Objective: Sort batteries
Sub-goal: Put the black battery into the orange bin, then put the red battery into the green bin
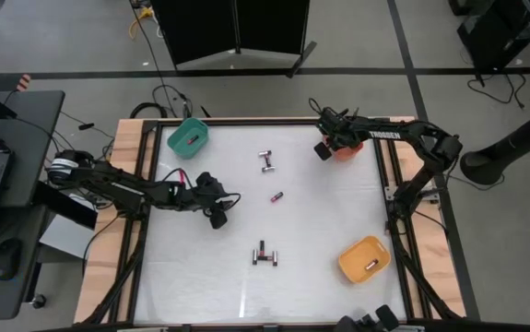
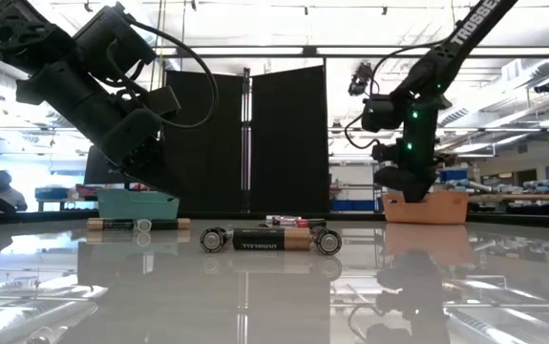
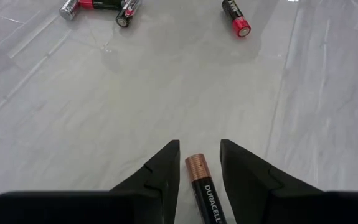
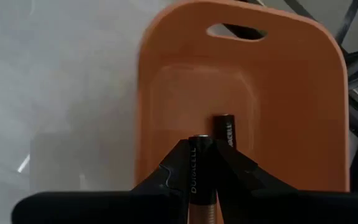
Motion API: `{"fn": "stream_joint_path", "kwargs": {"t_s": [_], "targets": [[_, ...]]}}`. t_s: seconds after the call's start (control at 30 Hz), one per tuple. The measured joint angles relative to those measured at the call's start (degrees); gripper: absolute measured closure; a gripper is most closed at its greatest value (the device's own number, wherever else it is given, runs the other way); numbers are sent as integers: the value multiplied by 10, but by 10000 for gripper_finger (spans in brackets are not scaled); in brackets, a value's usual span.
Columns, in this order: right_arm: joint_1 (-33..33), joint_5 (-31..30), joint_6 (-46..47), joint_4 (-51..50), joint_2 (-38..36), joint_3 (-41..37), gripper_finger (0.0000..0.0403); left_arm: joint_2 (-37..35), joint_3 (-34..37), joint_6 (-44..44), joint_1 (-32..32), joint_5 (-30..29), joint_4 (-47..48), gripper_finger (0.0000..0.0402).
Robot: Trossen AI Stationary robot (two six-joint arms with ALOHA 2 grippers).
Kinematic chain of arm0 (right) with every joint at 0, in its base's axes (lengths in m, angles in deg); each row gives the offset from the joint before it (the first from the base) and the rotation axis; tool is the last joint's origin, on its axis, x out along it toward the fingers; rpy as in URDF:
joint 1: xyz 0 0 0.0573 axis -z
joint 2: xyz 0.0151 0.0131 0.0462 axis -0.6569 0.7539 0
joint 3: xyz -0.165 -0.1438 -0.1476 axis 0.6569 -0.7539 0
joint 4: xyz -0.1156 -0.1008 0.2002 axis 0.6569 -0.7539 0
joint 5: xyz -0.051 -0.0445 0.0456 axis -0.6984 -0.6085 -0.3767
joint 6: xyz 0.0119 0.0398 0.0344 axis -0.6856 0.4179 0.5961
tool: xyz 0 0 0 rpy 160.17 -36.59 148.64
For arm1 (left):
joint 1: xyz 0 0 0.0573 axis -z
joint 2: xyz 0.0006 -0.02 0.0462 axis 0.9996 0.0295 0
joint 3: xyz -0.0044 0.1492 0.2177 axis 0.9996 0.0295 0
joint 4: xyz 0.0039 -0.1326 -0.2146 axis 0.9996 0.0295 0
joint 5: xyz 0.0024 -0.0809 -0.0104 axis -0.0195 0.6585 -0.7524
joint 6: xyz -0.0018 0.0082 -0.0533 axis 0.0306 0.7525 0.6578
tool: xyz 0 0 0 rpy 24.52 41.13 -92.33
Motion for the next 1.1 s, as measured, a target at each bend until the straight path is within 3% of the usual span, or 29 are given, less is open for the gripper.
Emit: {"fn": "stream_joint_path", "kwargs": {"t_s": [0.3,0.5,0.73,0.93,1.1], "targets": [[19,27,0,40,0,-27,340,0,0,2,0,0,0,281],[30,54,4,49,0,-30,295,0,0,2,0,0,0,281],[30,51,-4,-21,-10,12,276,0,0,2,0,0,-1,281],[-11,-5,-7,-154,-68,68,270,3,-2,16,0,44,-71,284],[-68,-6,18,-134,-158,35,287,44,-43,12,4,85,-122,310]]}}
